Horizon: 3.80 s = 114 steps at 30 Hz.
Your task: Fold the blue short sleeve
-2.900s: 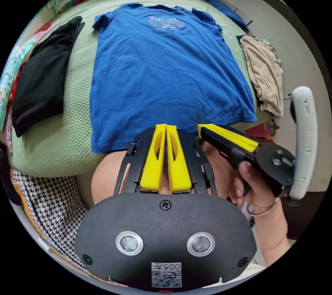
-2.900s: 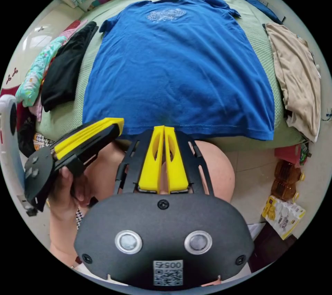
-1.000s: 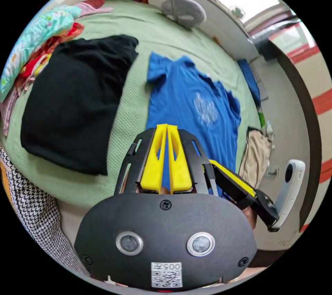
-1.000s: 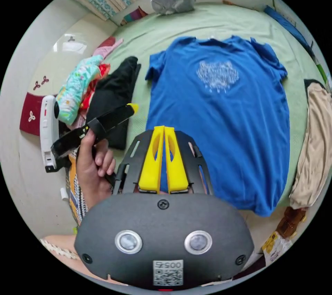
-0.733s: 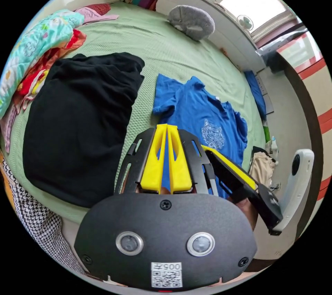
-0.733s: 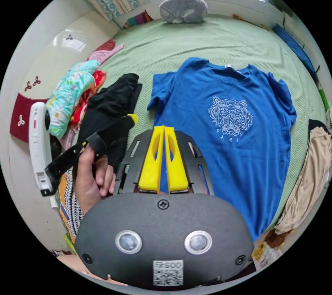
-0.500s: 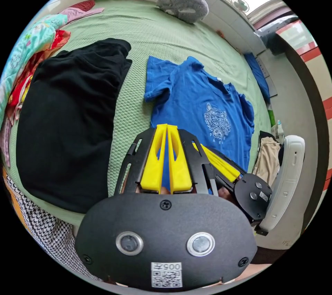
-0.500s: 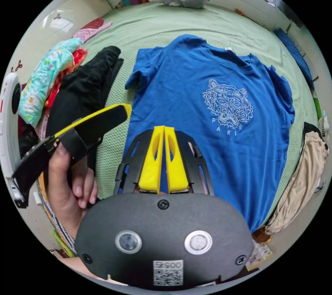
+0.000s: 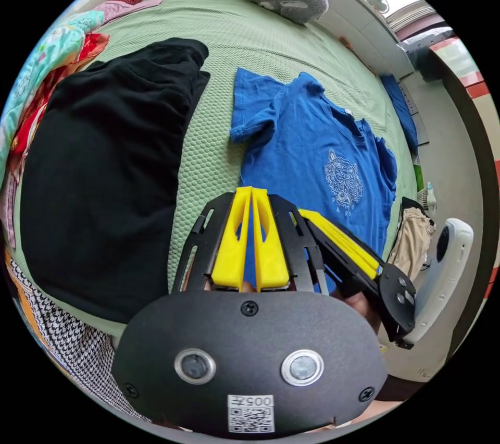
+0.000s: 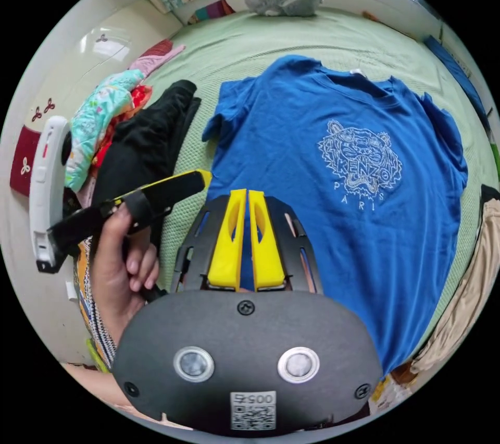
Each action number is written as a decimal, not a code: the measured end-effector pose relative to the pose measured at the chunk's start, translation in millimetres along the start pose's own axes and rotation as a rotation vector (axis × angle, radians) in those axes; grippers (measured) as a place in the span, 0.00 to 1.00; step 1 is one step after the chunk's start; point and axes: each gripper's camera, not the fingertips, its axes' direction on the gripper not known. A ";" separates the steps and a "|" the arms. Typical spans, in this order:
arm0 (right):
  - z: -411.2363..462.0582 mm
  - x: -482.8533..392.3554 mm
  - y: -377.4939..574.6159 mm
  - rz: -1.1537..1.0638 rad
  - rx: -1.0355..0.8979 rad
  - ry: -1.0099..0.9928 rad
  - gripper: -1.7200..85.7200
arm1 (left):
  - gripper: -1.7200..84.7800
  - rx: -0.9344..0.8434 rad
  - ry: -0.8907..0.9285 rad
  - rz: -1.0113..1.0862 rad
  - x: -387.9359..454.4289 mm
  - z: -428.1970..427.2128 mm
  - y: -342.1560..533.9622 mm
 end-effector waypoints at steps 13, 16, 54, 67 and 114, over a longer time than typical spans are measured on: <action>-27.3 -56.6 -114.0 -0.329 0.093 -0.109 0.12 | 0.02 0.050 0.082 -0.054 -32.1 1.1 -16.0; 23.4 -80.5 -154.4 -0.415 -0.122 -0.028 0.14 | 0.02 0.064 0.086 -0.056 -38.0 1.8 -18.9; -23.1 131.1 -137.3 0.027 0.011 -0.073 0.07 | 0.02 -0.008 0.101 -0.017 -46.3 27.0 -44.3; 47.7 19.4 -130.8 -0.271 -0.161 -0.095 0.09 | 0.02 -0.006 0.086 -0.025 -46.8 34.4 -44.9; 12.5 -60.8 -185.5 -0.137 -0.144 -0.055 0.01 | 0.02 0.158 0.014 0.009 11.5 30.8 -14.4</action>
